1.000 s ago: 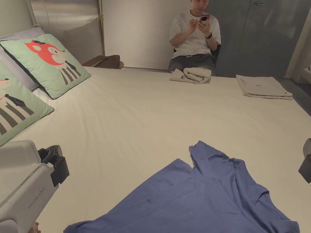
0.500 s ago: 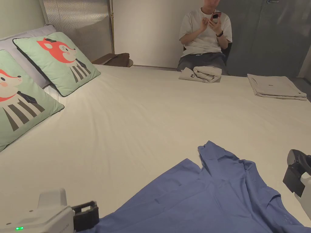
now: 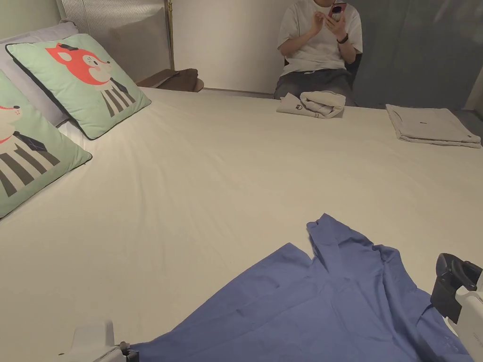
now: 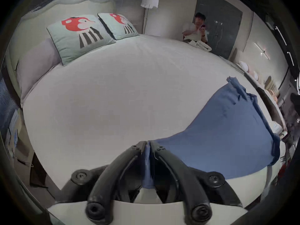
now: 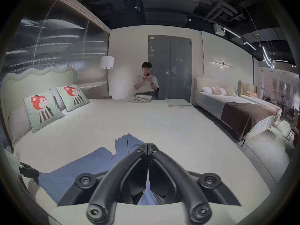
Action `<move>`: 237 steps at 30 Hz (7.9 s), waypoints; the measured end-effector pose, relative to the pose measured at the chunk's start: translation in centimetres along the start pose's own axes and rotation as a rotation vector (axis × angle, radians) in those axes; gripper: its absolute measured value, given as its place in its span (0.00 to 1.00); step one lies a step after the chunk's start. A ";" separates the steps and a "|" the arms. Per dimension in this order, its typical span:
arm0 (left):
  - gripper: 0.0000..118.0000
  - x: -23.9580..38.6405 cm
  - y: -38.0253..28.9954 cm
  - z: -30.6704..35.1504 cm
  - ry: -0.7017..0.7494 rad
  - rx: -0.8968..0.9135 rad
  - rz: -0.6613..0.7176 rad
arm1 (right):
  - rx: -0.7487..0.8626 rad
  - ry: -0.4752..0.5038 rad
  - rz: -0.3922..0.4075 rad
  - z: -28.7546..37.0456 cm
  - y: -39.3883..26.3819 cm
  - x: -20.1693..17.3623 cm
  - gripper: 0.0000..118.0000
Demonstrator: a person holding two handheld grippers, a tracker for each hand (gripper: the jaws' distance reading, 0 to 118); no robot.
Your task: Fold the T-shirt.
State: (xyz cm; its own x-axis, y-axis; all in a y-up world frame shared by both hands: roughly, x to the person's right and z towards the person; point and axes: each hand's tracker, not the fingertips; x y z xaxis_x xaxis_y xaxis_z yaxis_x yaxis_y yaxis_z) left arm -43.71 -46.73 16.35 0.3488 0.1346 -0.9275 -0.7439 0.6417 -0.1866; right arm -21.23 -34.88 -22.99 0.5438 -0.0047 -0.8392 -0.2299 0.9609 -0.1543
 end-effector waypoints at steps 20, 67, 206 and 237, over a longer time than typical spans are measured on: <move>0.02 1.4 0.9 0.5 0.022 0.001 -0.026 | -0.586 -0.038 0.068 -28.5 -3.5 2.9 0.89; 0.02 8.8 23.3 22.6 -0.285 0.770 -0.002 | 0.554 -0.105 -0.134 14.7 19.6 9.9 0.01; 0.09 -2.7 0.2 10.7 -0.111 0.276 -0.156 | 0.028 -0.195 -0.062 11.8 -6.3 5.3 0.00; 0.06 -5.8 -4.4 5.1 -0.156 0.017 -0.215 | -0.354 -0.161 -0.079 13.1 -14.1 9.1 0.88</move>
State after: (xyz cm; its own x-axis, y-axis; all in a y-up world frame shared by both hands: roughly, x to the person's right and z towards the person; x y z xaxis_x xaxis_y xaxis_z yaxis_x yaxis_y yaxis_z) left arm -39.55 -46.53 24.23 0.5825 0.1071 -0.8057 -0.6336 0.6807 -0.3676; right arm -2.52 -44.83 -21.62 0.6841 -0.0044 -0.7293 -0.4312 0.8040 -0.4094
